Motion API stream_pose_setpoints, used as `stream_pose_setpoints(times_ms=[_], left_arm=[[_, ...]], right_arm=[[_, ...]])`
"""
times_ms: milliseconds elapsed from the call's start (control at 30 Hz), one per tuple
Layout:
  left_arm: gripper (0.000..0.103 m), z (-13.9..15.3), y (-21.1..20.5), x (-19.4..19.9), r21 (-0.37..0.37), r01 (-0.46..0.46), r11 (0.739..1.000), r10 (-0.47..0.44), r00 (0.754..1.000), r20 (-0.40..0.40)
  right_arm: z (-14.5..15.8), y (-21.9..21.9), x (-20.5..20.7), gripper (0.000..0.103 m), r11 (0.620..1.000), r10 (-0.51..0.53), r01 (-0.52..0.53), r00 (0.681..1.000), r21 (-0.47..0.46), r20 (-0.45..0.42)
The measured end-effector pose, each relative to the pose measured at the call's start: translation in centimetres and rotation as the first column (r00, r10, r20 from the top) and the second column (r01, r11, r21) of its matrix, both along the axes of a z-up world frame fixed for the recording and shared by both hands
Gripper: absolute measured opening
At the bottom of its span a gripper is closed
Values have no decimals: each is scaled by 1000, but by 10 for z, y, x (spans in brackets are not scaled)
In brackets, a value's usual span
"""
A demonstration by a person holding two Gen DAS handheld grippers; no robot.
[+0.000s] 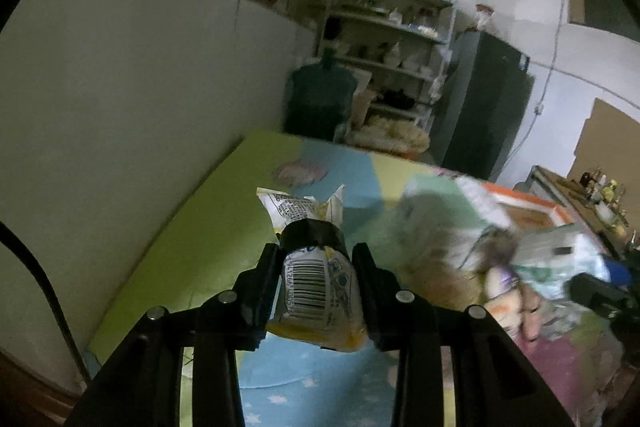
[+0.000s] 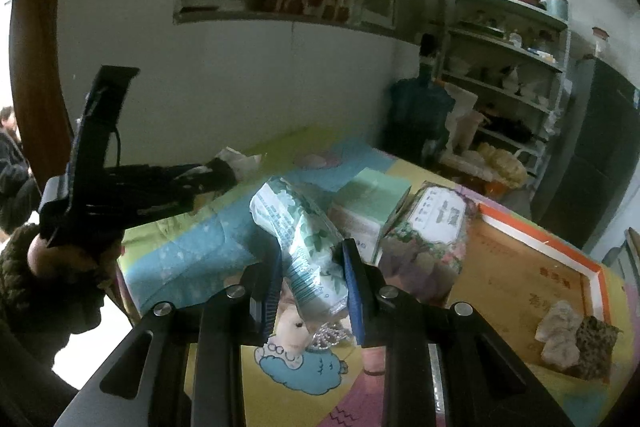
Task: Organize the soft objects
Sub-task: 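Carry the snack bag with the left gripper while the right carries the tissue pack to the tray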
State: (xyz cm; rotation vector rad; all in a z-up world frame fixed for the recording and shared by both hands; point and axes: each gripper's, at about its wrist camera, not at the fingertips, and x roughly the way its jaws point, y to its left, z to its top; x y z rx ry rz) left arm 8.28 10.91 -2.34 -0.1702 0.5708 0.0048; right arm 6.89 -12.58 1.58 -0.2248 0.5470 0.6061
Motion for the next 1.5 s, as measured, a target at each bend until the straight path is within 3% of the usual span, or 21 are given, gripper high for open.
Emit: stream_pose_setpoints(times_ms=[333, 600, 1033, 1500], left_arm=[[38, 41, -46, -6, 6, 129, 992, -129, 987, 97], [37, 60, -106, 8, 4, 274, 962, -273, 955, 117], [37, 62, -188, 30, -29, 420, 907, -416, 904, 97], [37, 56, -268, 66, -40, 453, 891, -450, 891, 62]], right_arm=[[16, -32, -8, 29, 994, -83, 80, 996, 69, 43], [24, -80, -8, 29, 975, -194, 187, 980, 117, 54], [26, -160, -6, 29, 935, -342, 332, 938, 128, 64], [25, -229, 15, 29, 891, -439, 427, 897, 155, 52]])
